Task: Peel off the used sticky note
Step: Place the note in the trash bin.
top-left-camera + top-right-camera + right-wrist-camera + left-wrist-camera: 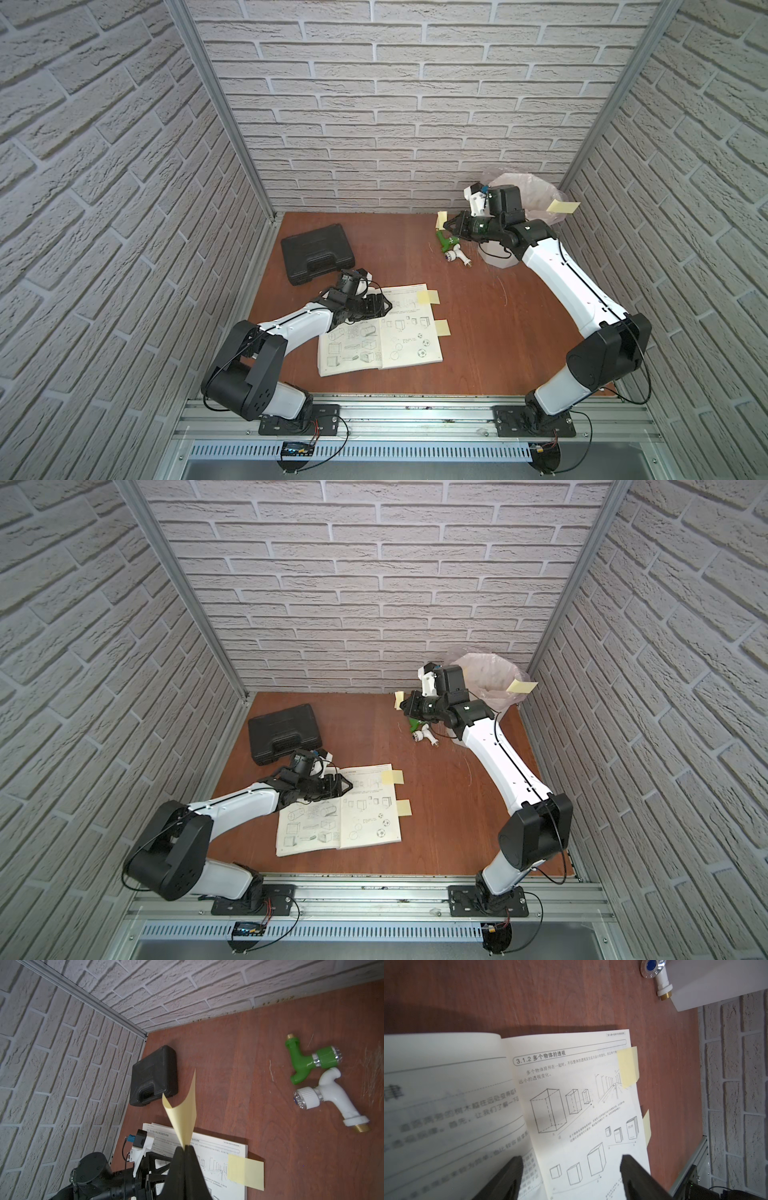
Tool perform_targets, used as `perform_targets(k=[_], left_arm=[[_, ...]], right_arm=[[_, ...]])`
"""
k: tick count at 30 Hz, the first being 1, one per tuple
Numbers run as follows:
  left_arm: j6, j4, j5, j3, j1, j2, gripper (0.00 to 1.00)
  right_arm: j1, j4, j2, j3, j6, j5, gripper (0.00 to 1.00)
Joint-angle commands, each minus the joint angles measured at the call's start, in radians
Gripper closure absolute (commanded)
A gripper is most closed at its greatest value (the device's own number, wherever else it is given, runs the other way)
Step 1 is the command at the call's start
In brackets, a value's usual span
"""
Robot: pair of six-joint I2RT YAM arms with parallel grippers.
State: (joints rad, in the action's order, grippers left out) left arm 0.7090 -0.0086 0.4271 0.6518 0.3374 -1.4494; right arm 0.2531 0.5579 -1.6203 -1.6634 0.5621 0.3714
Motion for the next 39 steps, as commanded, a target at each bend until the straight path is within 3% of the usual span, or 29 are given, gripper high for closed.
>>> perform_targets(k=[1,18,33,39], left_arm=[[-0.001,0.058,0.022,-0.018,-0.001,-0.030,0.22],[-0.001,0.068,0.017,0.022,0.051,-0.074,0.23],[-0.006,0.057,0.013,0.031,0.069,-0.066,0.23],[-0.006,0.056,0.006,0.016,0.070,-0.056,0.22]], right_arm=[[-0.039,0.018,0.027,-0.064,-0.008,0.005,0.97],[-0.437,0.059,-0.122,-0.288,0.063,0.079,0.97],[-0.462,0.245,-0.293,-0.519,-0.021,0.004,0.97],[-0.465,0.315,-0.350,-0.599,-0.051,-0.059,0.92]])
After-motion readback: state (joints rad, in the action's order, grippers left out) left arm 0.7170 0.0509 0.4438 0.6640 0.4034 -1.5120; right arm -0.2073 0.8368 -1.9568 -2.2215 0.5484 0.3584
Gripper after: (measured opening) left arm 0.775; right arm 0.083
